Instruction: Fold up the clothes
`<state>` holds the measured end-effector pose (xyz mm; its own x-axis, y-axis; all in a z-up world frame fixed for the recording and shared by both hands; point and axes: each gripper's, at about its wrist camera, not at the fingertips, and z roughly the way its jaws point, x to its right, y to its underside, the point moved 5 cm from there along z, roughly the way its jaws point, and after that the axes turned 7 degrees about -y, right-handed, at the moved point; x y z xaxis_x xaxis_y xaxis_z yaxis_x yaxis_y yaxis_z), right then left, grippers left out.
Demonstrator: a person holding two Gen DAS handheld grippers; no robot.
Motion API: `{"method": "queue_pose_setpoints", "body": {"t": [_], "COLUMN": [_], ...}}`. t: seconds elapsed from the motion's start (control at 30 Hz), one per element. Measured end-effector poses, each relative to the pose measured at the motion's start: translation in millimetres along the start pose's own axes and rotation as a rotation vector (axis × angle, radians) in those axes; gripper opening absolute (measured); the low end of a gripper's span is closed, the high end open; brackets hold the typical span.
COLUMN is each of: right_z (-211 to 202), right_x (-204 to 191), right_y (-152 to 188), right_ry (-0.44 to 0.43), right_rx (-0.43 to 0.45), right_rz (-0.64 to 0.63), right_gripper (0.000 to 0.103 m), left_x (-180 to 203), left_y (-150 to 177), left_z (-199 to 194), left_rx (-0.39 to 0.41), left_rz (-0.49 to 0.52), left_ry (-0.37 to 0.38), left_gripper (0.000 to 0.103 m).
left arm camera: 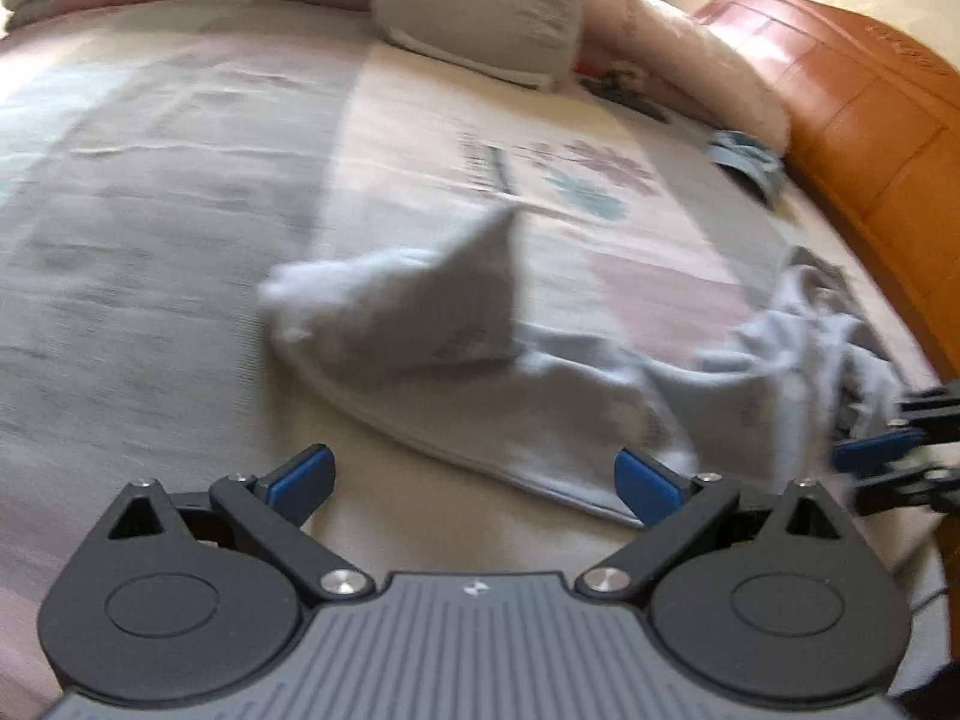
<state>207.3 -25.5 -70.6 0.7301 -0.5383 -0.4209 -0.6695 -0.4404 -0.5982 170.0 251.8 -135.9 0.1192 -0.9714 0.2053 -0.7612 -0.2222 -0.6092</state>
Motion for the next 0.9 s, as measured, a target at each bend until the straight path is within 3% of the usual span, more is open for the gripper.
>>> {"method": "queue_pose_setpoints", "body": {"t": [0.17,0.33,0.43,0.63,0.83,0.9], "right_z": [-5,-3,-1,-3,2,1], "right_x": [4,5,5,4,6,4], "right_y": [-1,1,1,3,7,7], "right_ry": [-0.008,-0.012,-0.011,-0.011,-0.004,-0.007], "right_rx": [0.067,0.089,0.088,0.091,0.083,0.086], "right_rz": [0.066,0.109,0.123,0.131,0.156,0.153], "right_gripper": [0.04,0.044,0.045,0.051,0.053,0.053], "left_x": [-37,-55,-63,-55,-65,-65], "left_y": [-22,-42,-49,-36,-45,-49], "left_z": [10,30,37,26,2,-9], "left_rx": [0.059,0.097,0.092,0.037,0.216,0.264], "left_rz": [-0.14,-0.217,-0.301,-0.317,-0.459,-0.453], "left_ry": [0.168,0.309,0.387,0.537,0.704,0.738], "left_gripper": [0.099,0.101,0.101,0.101,0.101,0.101]}}
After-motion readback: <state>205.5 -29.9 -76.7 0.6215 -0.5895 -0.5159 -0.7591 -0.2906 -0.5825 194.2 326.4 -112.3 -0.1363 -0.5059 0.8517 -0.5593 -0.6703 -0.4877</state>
